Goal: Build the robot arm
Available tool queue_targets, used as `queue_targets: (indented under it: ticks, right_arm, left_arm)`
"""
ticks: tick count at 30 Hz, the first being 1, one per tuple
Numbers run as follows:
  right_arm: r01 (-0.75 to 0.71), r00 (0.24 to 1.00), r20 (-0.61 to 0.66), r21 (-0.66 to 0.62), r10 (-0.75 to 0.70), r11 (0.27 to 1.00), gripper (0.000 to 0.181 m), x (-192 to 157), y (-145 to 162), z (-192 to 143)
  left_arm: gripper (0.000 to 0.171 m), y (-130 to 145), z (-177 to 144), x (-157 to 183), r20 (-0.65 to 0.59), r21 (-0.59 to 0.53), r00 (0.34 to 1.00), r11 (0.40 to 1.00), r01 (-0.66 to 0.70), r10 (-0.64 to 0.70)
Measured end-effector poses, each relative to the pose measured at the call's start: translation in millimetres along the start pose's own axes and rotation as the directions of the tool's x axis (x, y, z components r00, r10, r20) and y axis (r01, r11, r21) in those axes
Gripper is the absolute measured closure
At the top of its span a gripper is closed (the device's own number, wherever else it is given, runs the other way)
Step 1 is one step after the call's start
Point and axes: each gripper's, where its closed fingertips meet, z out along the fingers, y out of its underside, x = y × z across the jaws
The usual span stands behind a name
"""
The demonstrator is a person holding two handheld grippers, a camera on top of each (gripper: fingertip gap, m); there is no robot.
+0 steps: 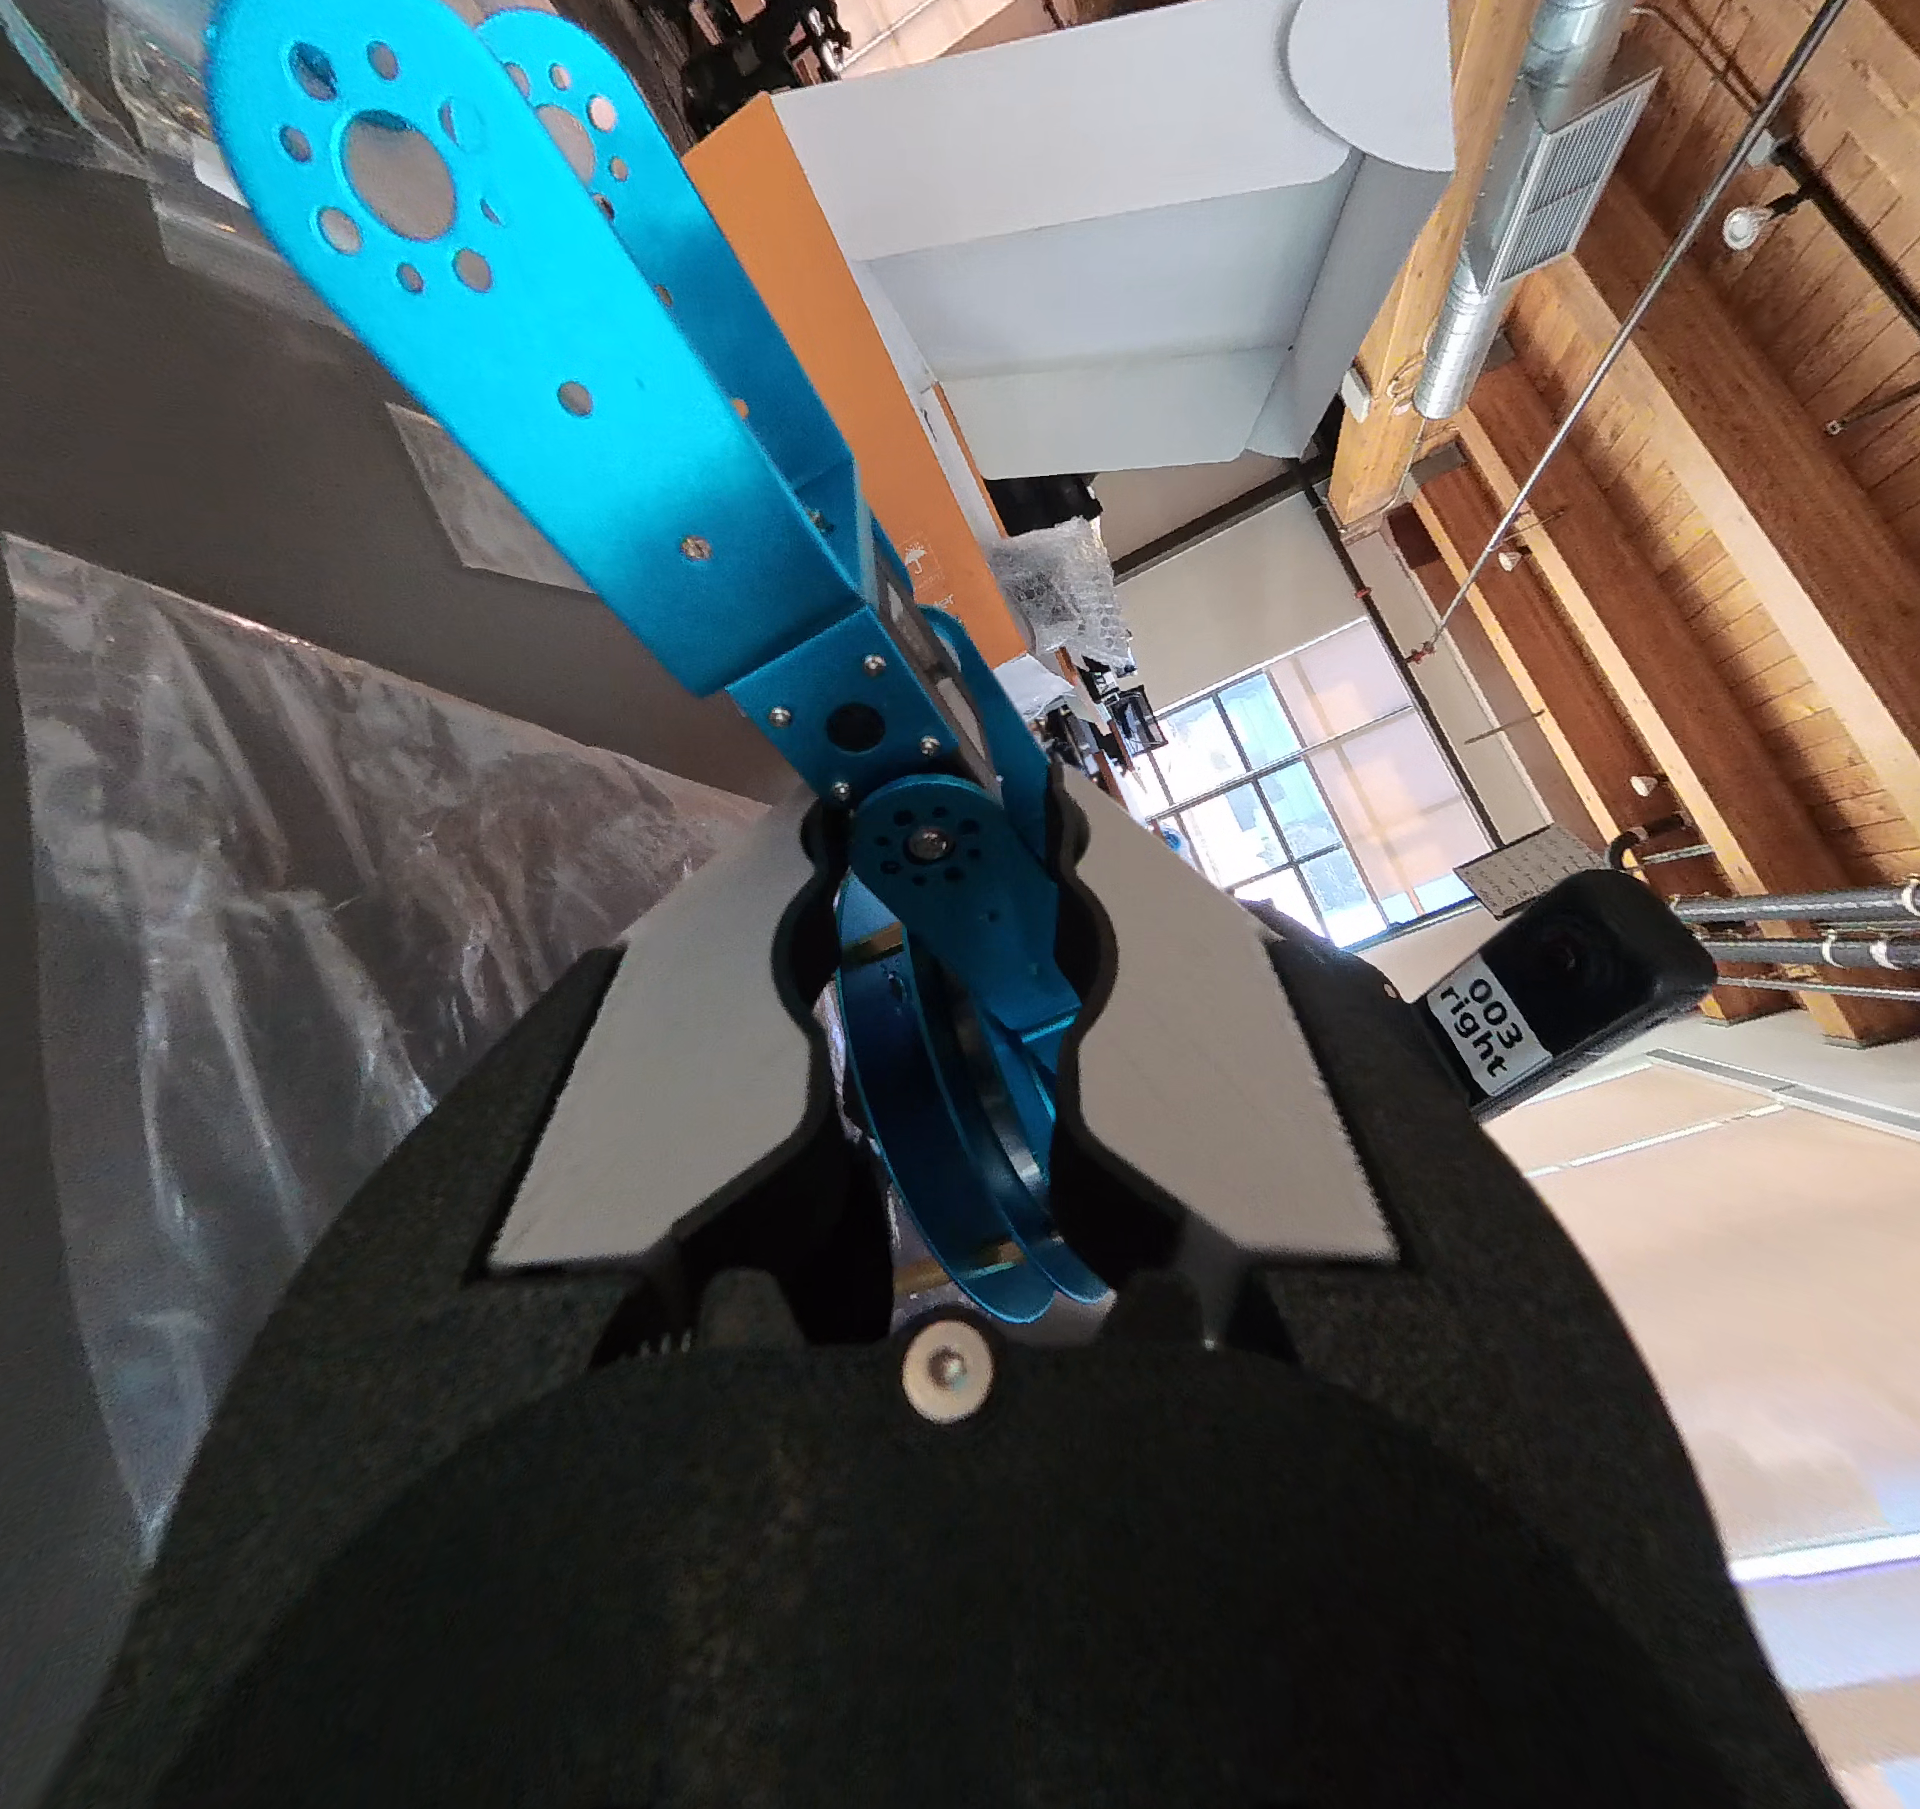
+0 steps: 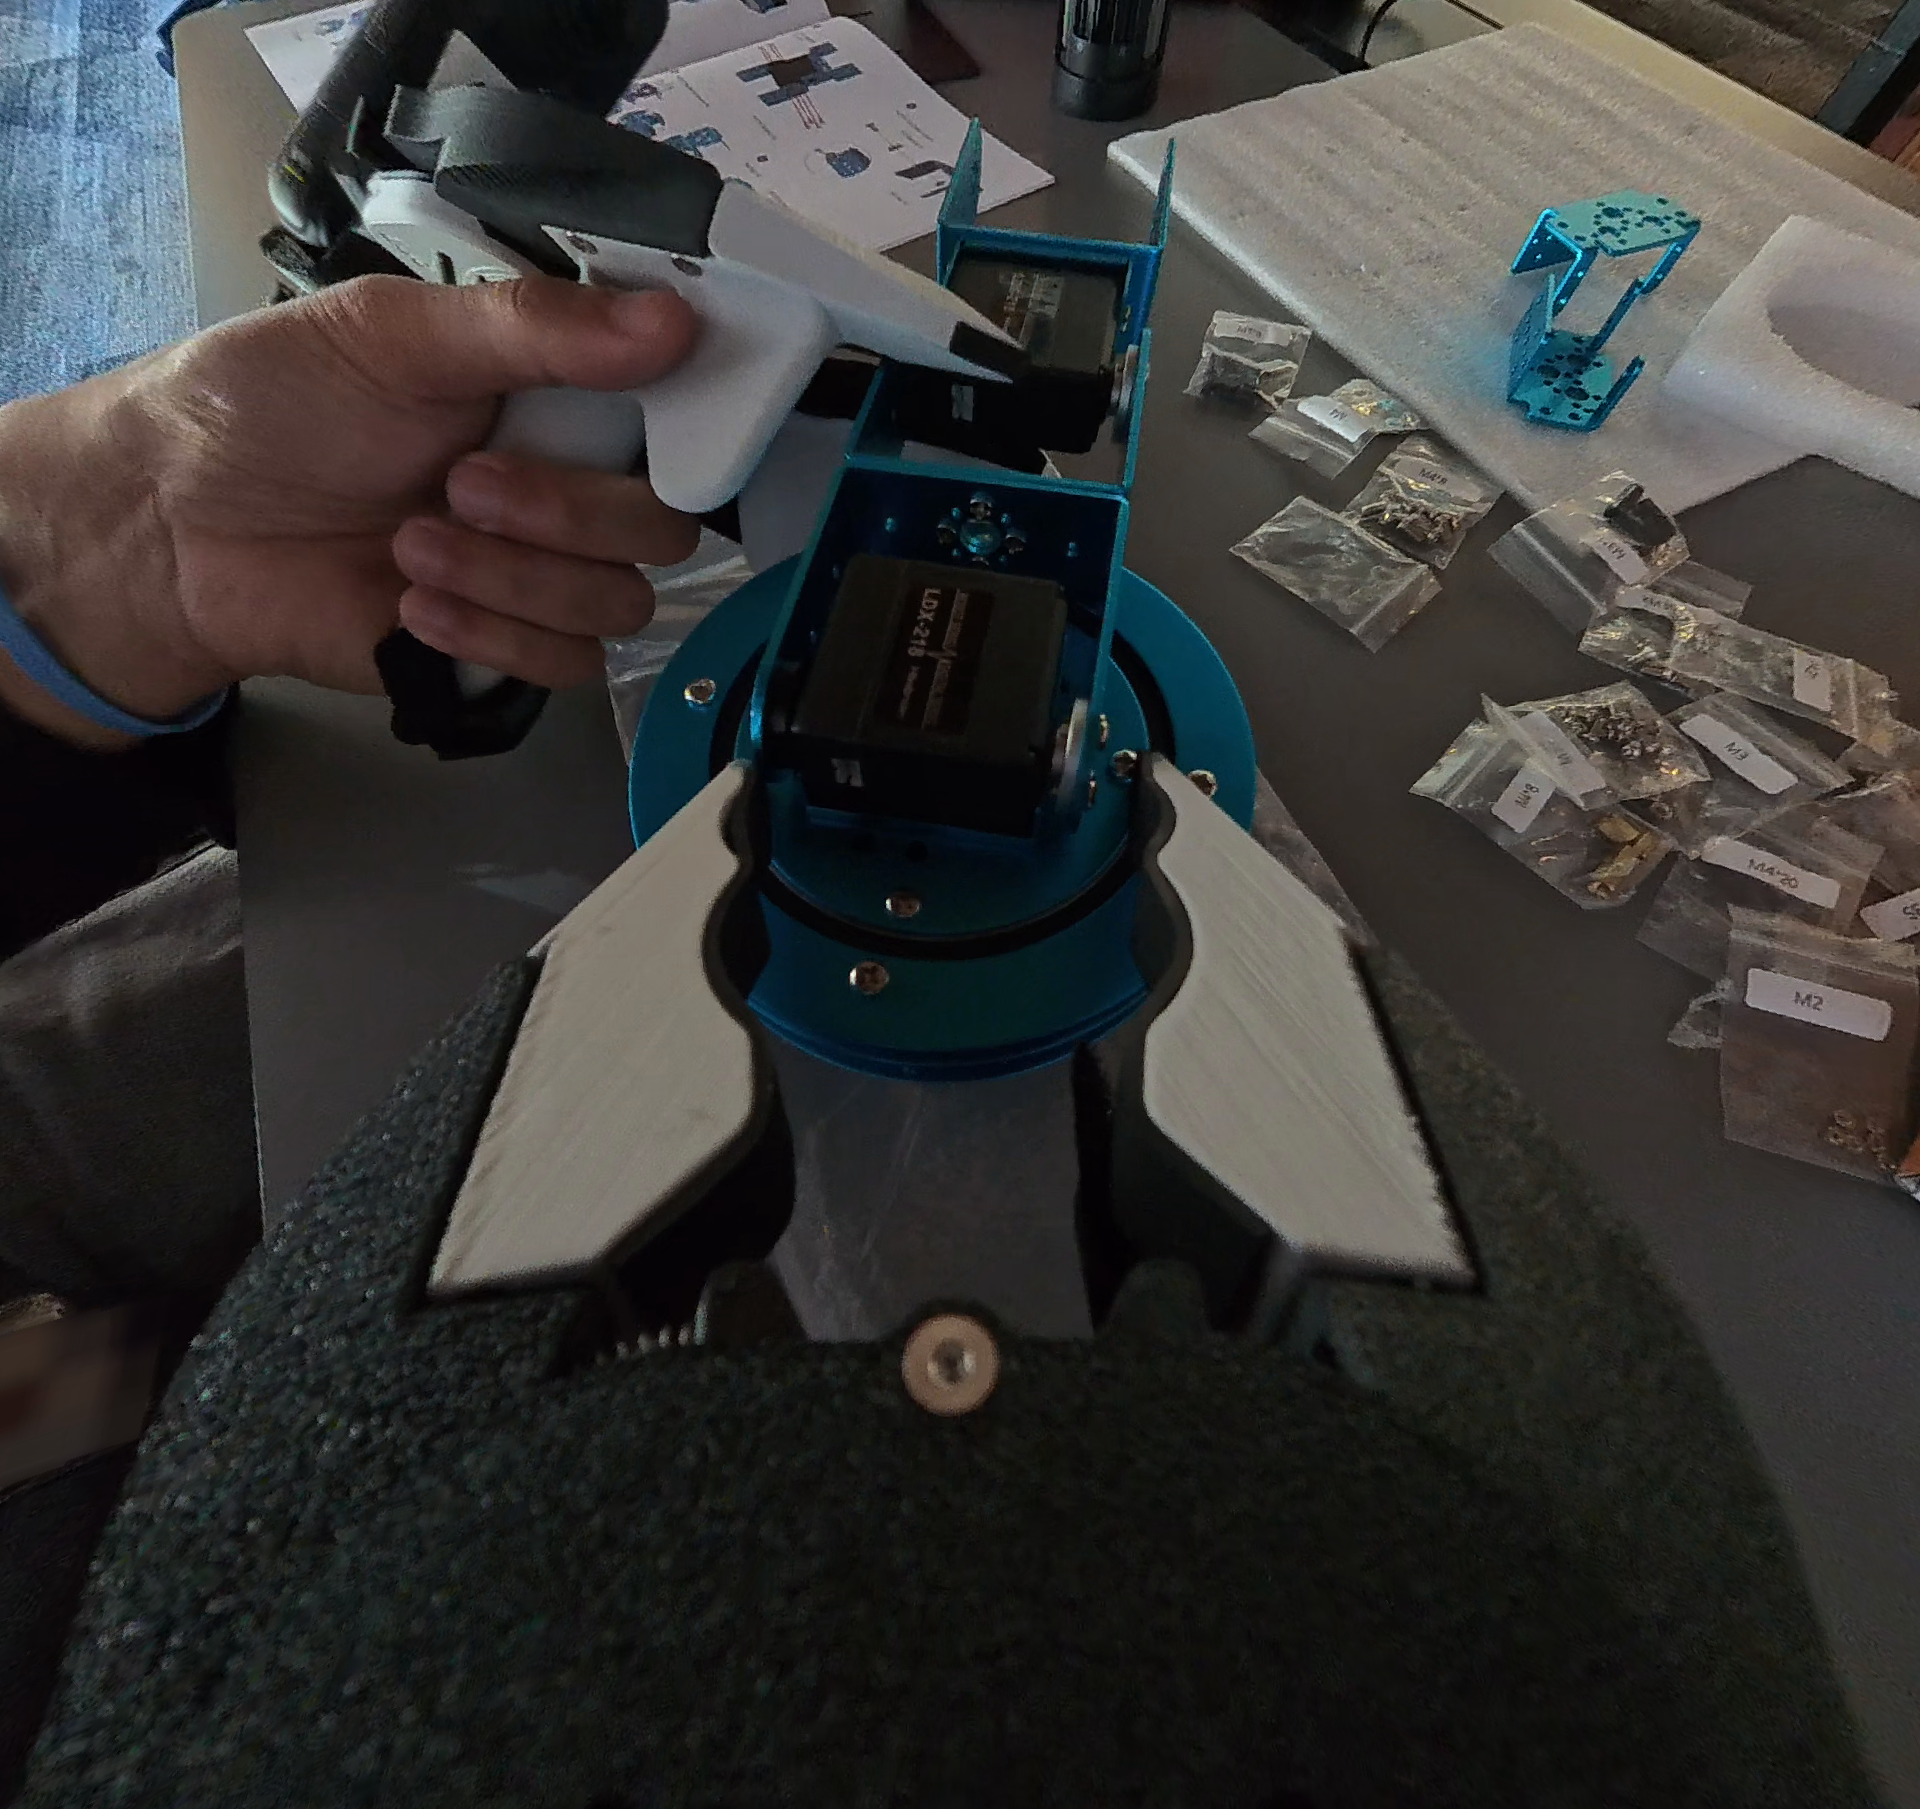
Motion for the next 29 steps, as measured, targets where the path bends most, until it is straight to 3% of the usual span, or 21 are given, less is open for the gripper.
queue_targets:
  ticks: [4, 7, 16, 18, 22, 25, 29]
  right_arm:
    - [-0.001, 1.0, 0.002, 0.001, 0.001, 1.0, 0.112, -0.7, 0.0, -0.1]
    - [-0.004, 1.0, -0.004, 0.012, 0.004, 1.0, 0.113, -1.1, 0.1, -0.5]
    - [-0.012, 1.0, -0.015, 0.081, 0.013, 0.997, 0.119, -2.7, -0.3, -1.4]
    - [0.006, 1.0, -0.025, 0.114, -0.003, 0.993, 0.12, -3.1, -1.2, -2.5]
    - [-0.04, 0.999, 0.002, 0.216, 0.041, 0.975, 0.118, -0.2, -2.5, -8.3]
    - [-0.035, 0.999, -0.008, 0.315, 0.039, 0.948, 0.126, 3.0, -18.6, -25.4]
    - [-0.126, 0.992, 0.051, 0.392, 0.116, 0.911, 0.127, 8.5, -28.6, -41.0]
  left_arm:
    - [0.132, -1.4, -4.8, 0.5, -0.045, -0.02, 0.999, 0.999, 0.028, -0.029]
    - [0.124, -24.1, -24.9, -6.9, -0.026, 0.078, 0.998, 0.995, 0.054, -0.052]
    - [0.121, -37.5, -84.1, 0.4, 0.07, 0.134, 0.984, 0.976, -0.172, 0.164]
    - [0.122, -36.5, -98.9, 5.1, 0.114, 0.145, 0.95, 0.941, -0.305, 0.29]
    - [0.125, -41.5, -125.8, 18.1, 0.193, 0.194, 0.806, 0.784, -0.59, 0.559]
    - [0.127, -41.7, -137.2, 33.6, 0.141, 0.265, 0.77, 0.726, -0.635, 0.622]
    - [0.127, -36.2, -144.3, 38.3, 0.047, 0.322, 0.786, 0.735, -0.596, 0.616]
